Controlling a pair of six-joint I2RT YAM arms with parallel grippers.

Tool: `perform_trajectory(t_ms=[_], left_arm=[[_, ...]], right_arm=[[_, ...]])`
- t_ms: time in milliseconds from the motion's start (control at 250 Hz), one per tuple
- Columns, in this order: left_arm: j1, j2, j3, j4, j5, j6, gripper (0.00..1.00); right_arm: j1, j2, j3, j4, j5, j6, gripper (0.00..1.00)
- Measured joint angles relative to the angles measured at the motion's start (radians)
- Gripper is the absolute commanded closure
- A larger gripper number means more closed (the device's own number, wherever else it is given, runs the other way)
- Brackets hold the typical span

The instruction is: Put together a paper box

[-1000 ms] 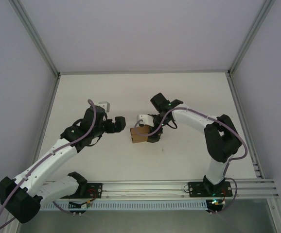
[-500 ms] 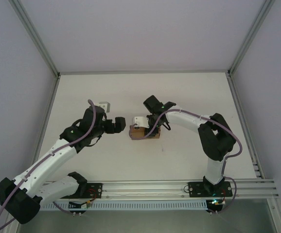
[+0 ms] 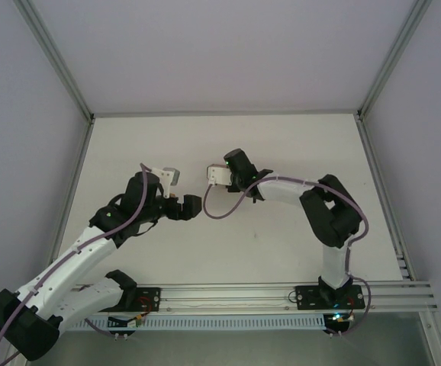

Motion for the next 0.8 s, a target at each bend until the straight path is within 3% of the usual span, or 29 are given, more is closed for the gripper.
perform_trajectory(t_ms=[152,256,351,511,799], left_arm=[[0.0,0.0,-0.004,0.002,0.017,0.001,0.0],[0.0,0.0,-0.004,0.001,0.02,0.003,0.0],[0.0,0.0,-0.004,0.001,0.021,0.005,0.0],[0.0,-0.006,-0.004,0.003,0.024,0.012,0.0],[0.0,0.022,-0.006,0.01,0.012,0.024,0.0]], right_arm=[[-0.001,0.027,0.02,0.031,0.02,-0.006,0.53],[-0.002,0.027,0.02,0.013,0.019,-0.005,0.3],[-0.002,0.022,0.015,-0.045,-0.004,0.01,0.0],[-0.003,-0.058,-0.034,-0.178,-0.096,0.037,0.0],[-0.005,-0.332,-0.098,-0.36,-0.273,0.138,0.0]])
